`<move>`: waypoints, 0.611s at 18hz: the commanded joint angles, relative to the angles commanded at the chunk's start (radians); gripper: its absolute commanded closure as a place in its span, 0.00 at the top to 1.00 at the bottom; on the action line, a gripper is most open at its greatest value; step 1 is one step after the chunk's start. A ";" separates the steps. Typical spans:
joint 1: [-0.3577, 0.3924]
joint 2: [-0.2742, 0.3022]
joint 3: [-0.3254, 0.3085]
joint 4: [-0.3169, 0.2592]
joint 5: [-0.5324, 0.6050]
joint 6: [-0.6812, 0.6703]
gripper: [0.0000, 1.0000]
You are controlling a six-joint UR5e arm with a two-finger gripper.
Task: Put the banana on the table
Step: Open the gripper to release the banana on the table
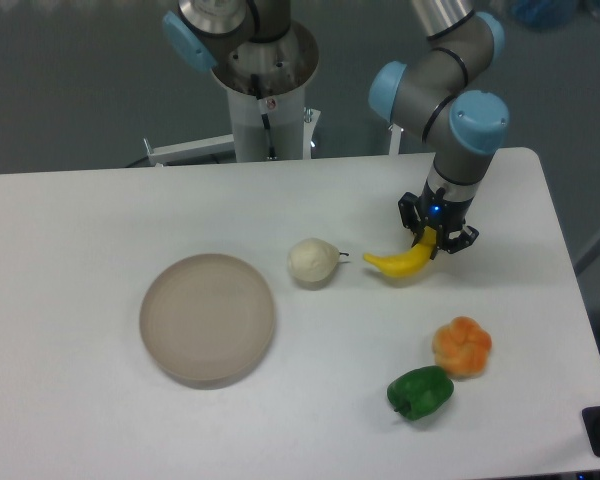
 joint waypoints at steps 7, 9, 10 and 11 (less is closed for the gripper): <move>0.000 -0.009 0.003 0.005 0.000 -0.002 0.27; 0.000 -0.014 0.005 0.005 0.000 -0.002 0.27; 0.000 -0.012 0.005 0.005 0.000 -0.002 0.27; 0.000 -0.014 0.005 0.005 0.000 -0.002 0.28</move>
